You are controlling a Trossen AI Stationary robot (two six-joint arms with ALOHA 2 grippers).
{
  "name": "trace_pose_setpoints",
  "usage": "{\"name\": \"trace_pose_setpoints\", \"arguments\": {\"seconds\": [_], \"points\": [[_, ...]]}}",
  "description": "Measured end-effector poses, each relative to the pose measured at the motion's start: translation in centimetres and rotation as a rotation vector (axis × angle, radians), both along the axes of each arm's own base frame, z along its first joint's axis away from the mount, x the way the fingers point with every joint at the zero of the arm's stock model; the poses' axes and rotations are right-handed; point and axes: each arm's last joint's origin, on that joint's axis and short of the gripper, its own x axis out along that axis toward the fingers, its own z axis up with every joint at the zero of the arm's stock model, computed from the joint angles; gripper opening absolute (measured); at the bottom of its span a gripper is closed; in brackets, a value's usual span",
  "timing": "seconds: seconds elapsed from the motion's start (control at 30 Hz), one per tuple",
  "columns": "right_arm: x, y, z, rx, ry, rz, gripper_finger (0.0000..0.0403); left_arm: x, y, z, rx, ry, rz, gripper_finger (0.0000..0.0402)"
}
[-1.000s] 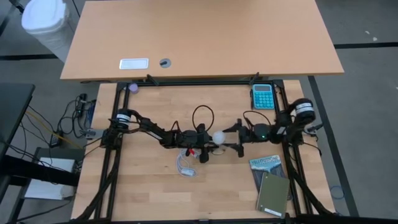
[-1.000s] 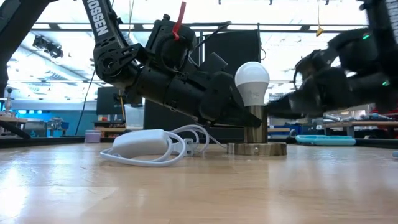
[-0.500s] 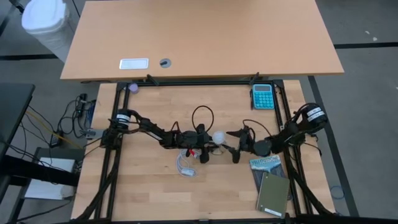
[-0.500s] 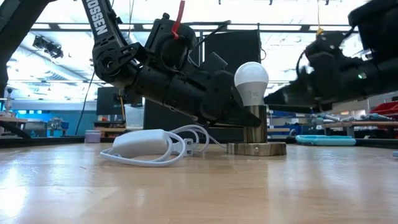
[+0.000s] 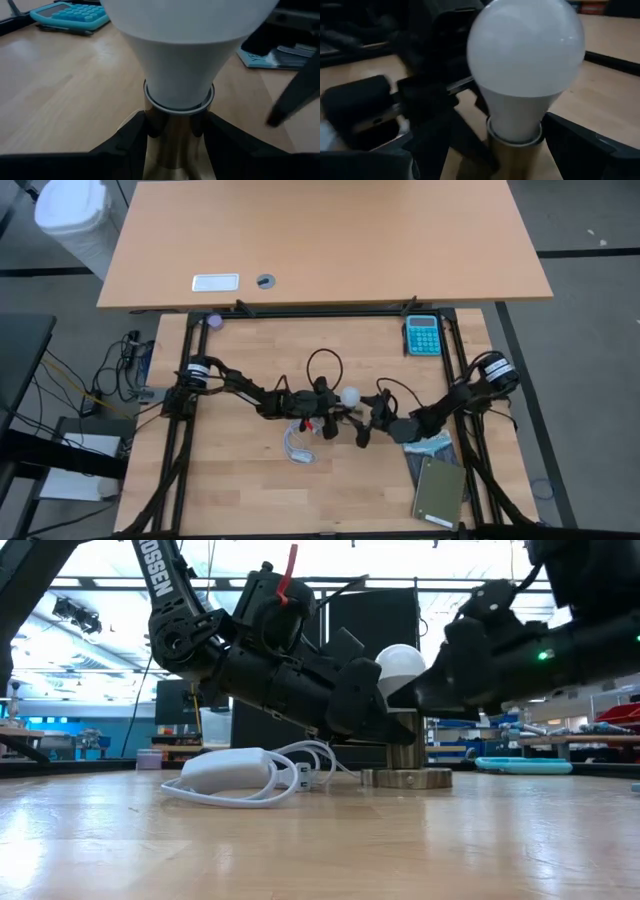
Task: Screw lightbulb
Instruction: Remove the lightbulb from the desk lamp
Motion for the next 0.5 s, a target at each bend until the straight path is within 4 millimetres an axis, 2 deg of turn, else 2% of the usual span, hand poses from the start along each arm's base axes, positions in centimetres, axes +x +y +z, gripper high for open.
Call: {"name": "trace_pose_setpoints", "arguments": {"seconds": [0.27,0.5], "points": [[1.6,0.9,-1.1,-0.037,-0.039,-0.210,0.0305,0.0,0.1,0.0,-0.006,0.002,0.027,0.0171],[2.6,1.4,-1.5,-0.054,-0.048,-0.263,0.0305,-0.1,0.1,-0.1,-0.008,0.010,0.043,0.0171]]}}
